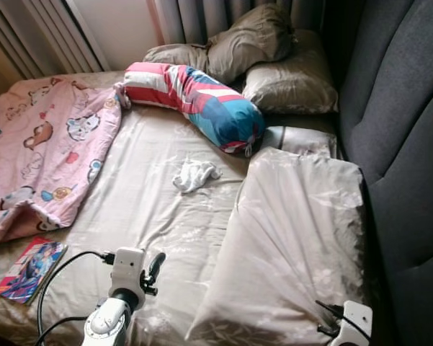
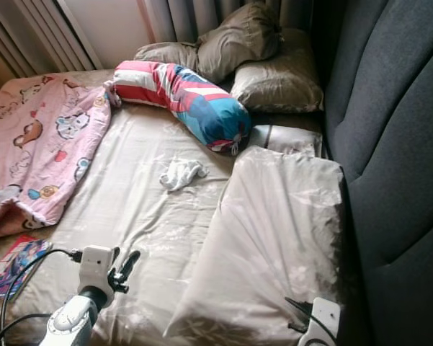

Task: Clean up the room

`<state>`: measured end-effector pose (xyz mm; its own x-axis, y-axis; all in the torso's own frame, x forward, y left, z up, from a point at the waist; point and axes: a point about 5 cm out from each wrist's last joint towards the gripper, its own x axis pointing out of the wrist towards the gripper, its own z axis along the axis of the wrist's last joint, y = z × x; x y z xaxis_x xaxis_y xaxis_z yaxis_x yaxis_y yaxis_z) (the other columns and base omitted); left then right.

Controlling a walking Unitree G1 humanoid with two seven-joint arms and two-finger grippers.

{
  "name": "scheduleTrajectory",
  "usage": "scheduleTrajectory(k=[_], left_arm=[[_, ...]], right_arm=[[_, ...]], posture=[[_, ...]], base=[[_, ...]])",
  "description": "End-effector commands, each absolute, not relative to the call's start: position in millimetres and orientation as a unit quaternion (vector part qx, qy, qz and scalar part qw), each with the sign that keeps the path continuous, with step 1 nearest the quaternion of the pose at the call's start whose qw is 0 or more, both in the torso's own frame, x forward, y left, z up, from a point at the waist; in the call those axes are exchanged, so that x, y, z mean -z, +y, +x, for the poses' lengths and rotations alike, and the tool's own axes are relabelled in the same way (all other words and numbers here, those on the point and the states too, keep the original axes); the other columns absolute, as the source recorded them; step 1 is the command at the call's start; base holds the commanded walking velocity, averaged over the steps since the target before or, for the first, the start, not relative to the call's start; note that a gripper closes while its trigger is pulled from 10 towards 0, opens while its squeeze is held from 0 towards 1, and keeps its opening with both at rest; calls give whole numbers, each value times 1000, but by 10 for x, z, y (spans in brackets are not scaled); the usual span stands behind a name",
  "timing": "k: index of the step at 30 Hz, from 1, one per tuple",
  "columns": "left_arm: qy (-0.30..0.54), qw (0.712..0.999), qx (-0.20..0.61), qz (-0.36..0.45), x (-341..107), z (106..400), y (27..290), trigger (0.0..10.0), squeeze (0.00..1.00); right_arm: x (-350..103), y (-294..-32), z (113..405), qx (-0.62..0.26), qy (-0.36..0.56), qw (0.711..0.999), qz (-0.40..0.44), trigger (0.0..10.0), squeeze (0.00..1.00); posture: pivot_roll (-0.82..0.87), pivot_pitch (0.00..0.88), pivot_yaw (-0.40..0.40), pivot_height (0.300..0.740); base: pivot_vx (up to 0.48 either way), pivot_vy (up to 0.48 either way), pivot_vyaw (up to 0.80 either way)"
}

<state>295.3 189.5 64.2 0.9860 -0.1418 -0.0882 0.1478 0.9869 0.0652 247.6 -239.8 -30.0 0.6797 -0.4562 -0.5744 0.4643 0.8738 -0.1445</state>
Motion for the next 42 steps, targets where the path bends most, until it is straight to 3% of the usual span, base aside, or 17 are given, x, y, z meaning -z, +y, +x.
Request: scheduleTrajectory(k=[1,7,11,12,13,14,16,19,31,32,33,34,42], left_arm=[[61,995,64,38,-549,2907,1935,10000,0],[56,996,68,32,-550,2957,1876,10000,0],[56,996,68,31,-540,2962,1863,10000,0],[56,996,68,31,-538,2962,1858,10000,0],[56,996,68,30,-536,2963,1855,10000,0],[56,996,68,30,-536,2963,1855,10000,0],[56,996,65,29,-527,2953,1869,10000,0],[56,996,64,30,-522,2948,1875,10000,0],[57,996,64,29,-487,2938,1843,10000,0],[57,996,64,28,-482,2935,1837,10000,0],[57,996,64,28,-482,2935,1837,10000,0],[56,996,64,28,-478,2932,1830,10000,0],[56,996,58,24,-466,2919,1829,10000,0]], right_arm=[[-40,-2769,2632,323,222,919,-31,0,0],[-487,-2947,2820,384,110,911,-98,0,0],[-380,-2902,2805,371,147,913,-86,0,0],[-284,-2871,2765,369,169,913,-52,5922,0],[-249,-2856,2747,369,177,911,-39,10000,0],[-249,-2856,2747,369,177,911,-39,10000,0],[61,-2689,2581,351,252,901,41,10000,0],[162,-2602,2522,338,278,897,61,10000,0],[28,-2488,2705,271,230,932,67,10000,0],[18,-2483,2715,267,227,934,66,10000,86],[18,-2483,2715,267,227,934,66,10000,86],[9,-2470,2727,262,221,937,69,10000,1000],[-22,-2461,2752,250,214,943,48,10000,1000]], posture=[[2,241,108,740],[-11,229,99,740],[-12,225,92,740],[-8,224,90,740],[-8,224,90,740],[-8,224,90,740],[-2,224,85,740],[-1,222,82,740],[-11,209,72,740],[-11,205,68,740],[-11,205,68,740],[-8,205,64,740],[-10,220,53,740]], base=[[0,0,0],[0,0,0],[0,0,0],[0,0,0],[0,0,0],[0,0,0],[0,0,0],[0,0,0],[0,0,0],[0,0,0],[0,0,0],[0,0,0],[0,0,0]])
